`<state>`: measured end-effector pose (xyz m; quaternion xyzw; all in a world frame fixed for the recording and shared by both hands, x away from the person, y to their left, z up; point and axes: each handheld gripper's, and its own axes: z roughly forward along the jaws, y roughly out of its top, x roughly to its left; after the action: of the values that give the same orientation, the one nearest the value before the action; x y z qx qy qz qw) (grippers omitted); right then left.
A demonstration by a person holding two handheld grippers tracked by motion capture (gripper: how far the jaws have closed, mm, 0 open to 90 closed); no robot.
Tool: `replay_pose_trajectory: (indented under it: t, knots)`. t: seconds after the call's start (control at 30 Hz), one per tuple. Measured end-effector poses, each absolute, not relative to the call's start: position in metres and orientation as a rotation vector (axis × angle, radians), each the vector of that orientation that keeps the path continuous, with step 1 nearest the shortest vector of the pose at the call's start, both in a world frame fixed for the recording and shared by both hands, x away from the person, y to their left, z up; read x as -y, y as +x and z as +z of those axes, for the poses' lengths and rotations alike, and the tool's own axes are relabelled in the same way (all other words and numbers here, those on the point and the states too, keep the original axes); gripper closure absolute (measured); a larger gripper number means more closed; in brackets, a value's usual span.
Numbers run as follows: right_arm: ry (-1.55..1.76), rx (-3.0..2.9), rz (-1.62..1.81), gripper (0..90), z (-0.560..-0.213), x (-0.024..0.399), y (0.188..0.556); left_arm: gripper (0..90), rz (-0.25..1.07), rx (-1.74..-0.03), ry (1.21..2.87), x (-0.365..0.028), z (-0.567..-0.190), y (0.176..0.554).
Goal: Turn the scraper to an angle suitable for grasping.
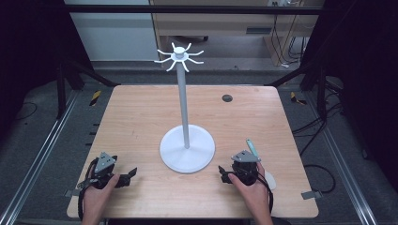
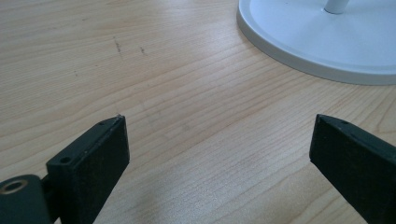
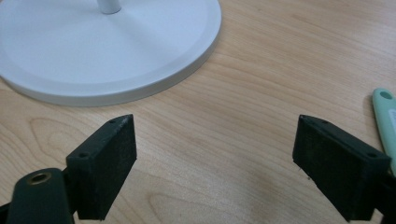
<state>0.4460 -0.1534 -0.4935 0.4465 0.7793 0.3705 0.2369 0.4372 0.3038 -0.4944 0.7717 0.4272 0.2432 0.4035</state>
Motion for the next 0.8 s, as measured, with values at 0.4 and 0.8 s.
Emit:
replay_pose_trajectory:
  t: [0.4, 0.8]
  knots:
    - [1.167, -2.157, 0.963, 11.7, -0.480, 0.156, 0.445, 3.2, 0.640, -1.073, 1.951, -0.301, -0.495, 0.436]
    - [1.231, -2.153, 0.798, 28.2, -0.456, 0.198, 0.470, 2.6, 0.656, -1.064, 1.962, -0.299, -0.495, 0.436]
